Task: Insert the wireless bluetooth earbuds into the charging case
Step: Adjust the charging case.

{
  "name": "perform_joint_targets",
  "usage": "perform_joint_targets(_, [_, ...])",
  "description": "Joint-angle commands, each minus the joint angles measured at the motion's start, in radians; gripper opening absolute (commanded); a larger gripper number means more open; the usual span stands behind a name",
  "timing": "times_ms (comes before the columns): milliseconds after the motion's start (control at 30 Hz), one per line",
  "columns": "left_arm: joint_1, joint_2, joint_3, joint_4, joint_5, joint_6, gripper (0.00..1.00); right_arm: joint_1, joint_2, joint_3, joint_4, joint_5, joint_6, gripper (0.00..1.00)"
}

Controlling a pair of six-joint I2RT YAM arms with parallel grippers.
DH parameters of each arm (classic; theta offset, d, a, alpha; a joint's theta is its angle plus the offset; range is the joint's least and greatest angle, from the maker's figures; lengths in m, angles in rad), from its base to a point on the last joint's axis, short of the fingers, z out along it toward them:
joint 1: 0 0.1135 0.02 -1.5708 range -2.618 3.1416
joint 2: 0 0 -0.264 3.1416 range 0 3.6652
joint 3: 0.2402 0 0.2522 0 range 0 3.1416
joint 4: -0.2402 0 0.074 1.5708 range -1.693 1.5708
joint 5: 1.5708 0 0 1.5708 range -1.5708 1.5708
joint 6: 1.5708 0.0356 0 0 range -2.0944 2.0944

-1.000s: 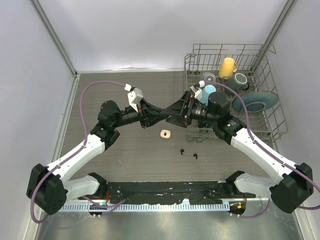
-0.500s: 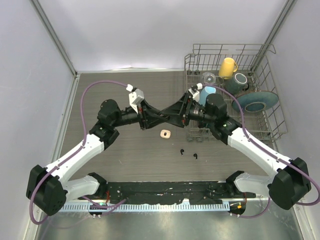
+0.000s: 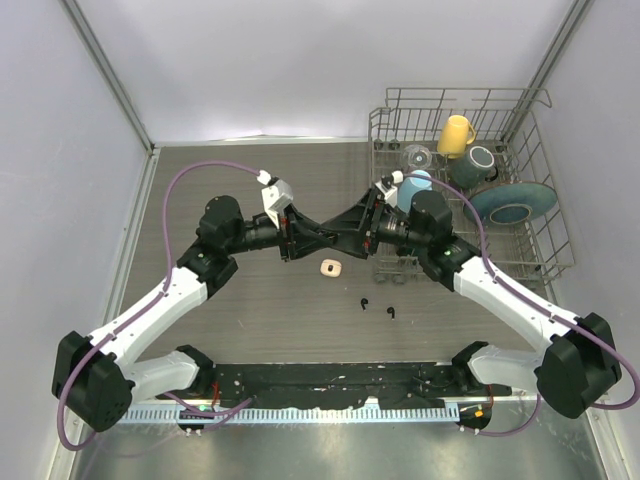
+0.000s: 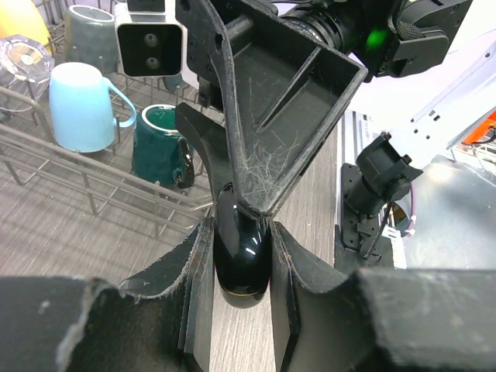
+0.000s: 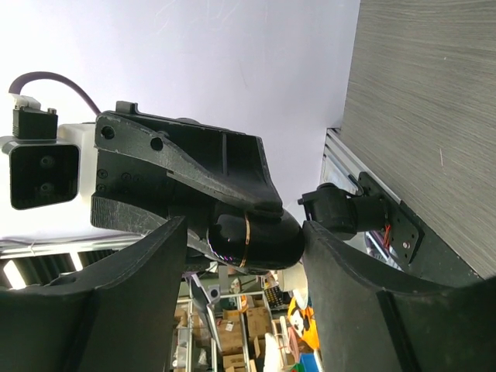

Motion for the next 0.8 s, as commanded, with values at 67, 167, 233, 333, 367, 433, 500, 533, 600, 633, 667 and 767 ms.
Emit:
perform_joint_targets(67, [0.001,-0.023,0.034,-0.001,-0.012,0.032,0.00,-0.001,-0.007,-0.017,0.044,-0.032,0.025,0.64])
perform_joint_targets(167, [0.001,-0.023,0.033,0.000,-0.015,0.032,0.00,-0.001,-0.002,-0.022,0.060,-0.042,0.037,0.61])
perform_joint_targets(233, [0.001,-0.023,0.033,-0.003,-0.009,0.034,0.00,-0.001,0.001,-0.028,0.079,-0.042,0.050,0.58])
perform_joint_targets(333, [0.001,-0.026,0.034,-0.004,-0.001,0.034,0.00,-0.001,0.002,-0.031,0.094,-0.040,0.062,0.57])
perform_joint_targets(367, [0.001,-0.026,0.033,-0.004,0.006,0.032,0.00,-0.002,0.004,-0.031,0.096,-0.039,0.064,0.57])
perform_joint_targets(433, [0.001,-0.026,0.034,-0.006,0.009,0.032,0.00,-0.001,0.008,-0.031,0.100,-0.039,0.067,0.60])
perform_joint_targets(500, [0.001,-0.023,0.033,-0.006,0.015,0.032,0.00,-0.001,0.011,-0.031,0.103,-0.040,0.074,0.61])
perform_joint_targets(533, [0.001,-0.023,0.033,-0.006,0.016,0.032,0.00,-0.001,0.011,-0.033,0.109,-0.040,0.076,0.61])
perform_joint_targets(600, [0.000,-0.021,0.034,-0.006,0.022,0.034,0.00,-0.001,0.013,-0.037,0.114,-0.037,0.085,0.61])
perform_joint_targets(633, [0.000,-0.020,0.034,-0.006,0.022,0.031,0.00,-0.001,0.014,-0.040,0.126,-0.037,0.090,0.61])
perform_joint_targets(667, [0.000,-0.020,0.036,-0.006,0.020,0.031,0.00,-0.001,0.018,-0.046,0.136,-0.037,0.094,0.59])
perform_joint_targets(767, [0.000,-0.020,0.034,-0.006,0.019,0.031,0.00,-0.001,0.018,-0.057,0.156,-0.037,0.108,0.54])
